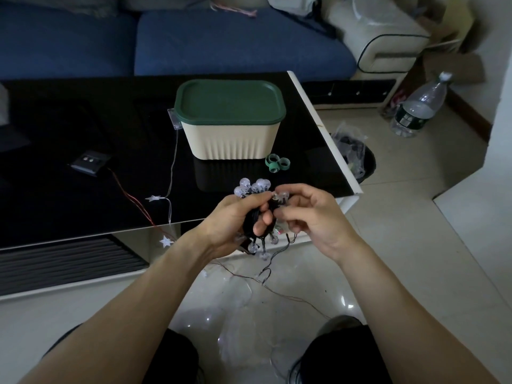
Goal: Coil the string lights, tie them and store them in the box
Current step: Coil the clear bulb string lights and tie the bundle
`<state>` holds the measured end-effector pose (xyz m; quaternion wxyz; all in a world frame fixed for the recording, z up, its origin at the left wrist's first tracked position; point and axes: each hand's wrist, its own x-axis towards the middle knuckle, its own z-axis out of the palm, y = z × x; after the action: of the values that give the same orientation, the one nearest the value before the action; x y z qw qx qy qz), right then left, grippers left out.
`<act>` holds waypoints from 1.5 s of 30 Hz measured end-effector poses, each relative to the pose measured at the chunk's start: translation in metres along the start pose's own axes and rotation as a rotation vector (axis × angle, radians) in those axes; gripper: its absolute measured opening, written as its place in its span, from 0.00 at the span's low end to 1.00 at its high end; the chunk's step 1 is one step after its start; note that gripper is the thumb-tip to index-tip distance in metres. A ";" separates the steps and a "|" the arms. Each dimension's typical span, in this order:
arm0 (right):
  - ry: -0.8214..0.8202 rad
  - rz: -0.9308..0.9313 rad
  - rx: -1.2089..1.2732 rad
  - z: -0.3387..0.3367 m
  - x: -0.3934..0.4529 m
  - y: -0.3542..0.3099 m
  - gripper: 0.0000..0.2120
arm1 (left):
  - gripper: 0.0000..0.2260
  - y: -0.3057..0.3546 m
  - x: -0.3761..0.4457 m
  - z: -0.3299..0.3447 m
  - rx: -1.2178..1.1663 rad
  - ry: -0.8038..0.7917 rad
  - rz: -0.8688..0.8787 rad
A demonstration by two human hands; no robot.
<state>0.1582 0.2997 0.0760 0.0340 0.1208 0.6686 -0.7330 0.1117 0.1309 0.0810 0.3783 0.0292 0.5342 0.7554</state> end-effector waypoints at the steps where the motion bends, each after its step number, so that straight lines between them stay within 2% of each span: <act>1: -0.003 0.005 0.018 -0.002 0.000 -0.002 0.18 | 0.14 0.001 0.002 0.000 -0.019 0.030 -0.012; 3: 0.031 0.007 0.041 -0.004 0.000 -0.003 0.16 | 0.14 0.005 0.007 -0.002 -0.144 0.128 -0.038; 5: 0.084 -0.007 -0.018 -0.003 0.000 -0.001 0.12 | 0.15 0.012 0.012 -0.009 -0.372 0.226 -0.043; 7: 0.109 -0.061 -0.231 -0.001 0.001 0.003 0.06 | 0.15 0.017 0.016 -0.020 -0.562 0.307 -0.005; 9: 0.074 -0.135 -0.444 0.001 0.002 0.007 0.03 | 0.16 0.019 0.020 -0.028 -0.643 0.359 0.046; 12: -0.067 -0.191 -0.635 0.012 0.000 0.013 0.04 | 0.11 0.015 0.023 -0.032 -0.535 0.355 0.121; 14: -0.161 -0.231 -0.755 0.021 -0.003 0.017 0.07 | 0.04 0.011 0.023 -0.032 -0.338 0.339 0.158; 17: -0.231 -0.315 -0.879 0.028 -0.003 0.019 0.08 | 0.04 0.003 0.021 -0.030 -0.064 0.239 0.177; 19: -0.230 -0.349 -0.848 0.029 -0.003 0.017 0.07 | 0.03 0.000 0.019 -0.026 -0.016 0.121 0.088; 21: -0.192 -0.323 -0.785 0.027 -0.005 0.014 0.05 | 0.04 0.000 0.017 -0.022 0.005 0.071 -0.012; 26: -0.017 -0.307 -0.666 0.026 -0.011 0.011 0.07 | 0.20 -0.001 0.017 -0.021 0.285 0.035 -0.021; 29: 0.088 -0.353 -0.654 0.019 -0.008 0.007 0.09 | 0.20 -0.002 0.014 -0.016 0.400 -0.033 -0.084; 33: 0.111 -0.298 -0.680 0.007 -0.005 0.003 0.15 | 0.21 0.001 0.010 -0.019 0.500 -0.164 -0.118; 36: 0.075 -0.240 -0.658 0.001 0.000 0.001 0.18 | 0.14 0.007 0.006 -0.022 0.543 -0.246 -0.099; 39: -0.109 -0.136 -0.490 -0.005 0.004 -0.002 0.22 | 0.11 0.015 0.001 -0.024 0.596 -0.338 -0.086; 41: -0.246 -0.072 -0.347 -0.011 0.005 -0.006 0.20 | 0.11 0.016 -0.001 -0.027 0.652 -0.369 -0.074; 43: -0.323 -0.041 -0.241 -0.015 0.005 -0.010 0.20 | 0.09 0.015 -0.002 -0.026 0.586 -0.320 -0.031; 45: -0.315 -0.027 -0.184 -0.015 0.005 -0.012 0.21 | 0.09 0.014 -0.001 -0.024 0.456 -0.237 0.011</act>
<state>0.1532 0.3165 0.0859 0.1394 -0.0080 0.7208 -0.6789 0.0940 0.1100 0.0830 0.4180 0.2047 0.6425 0.6088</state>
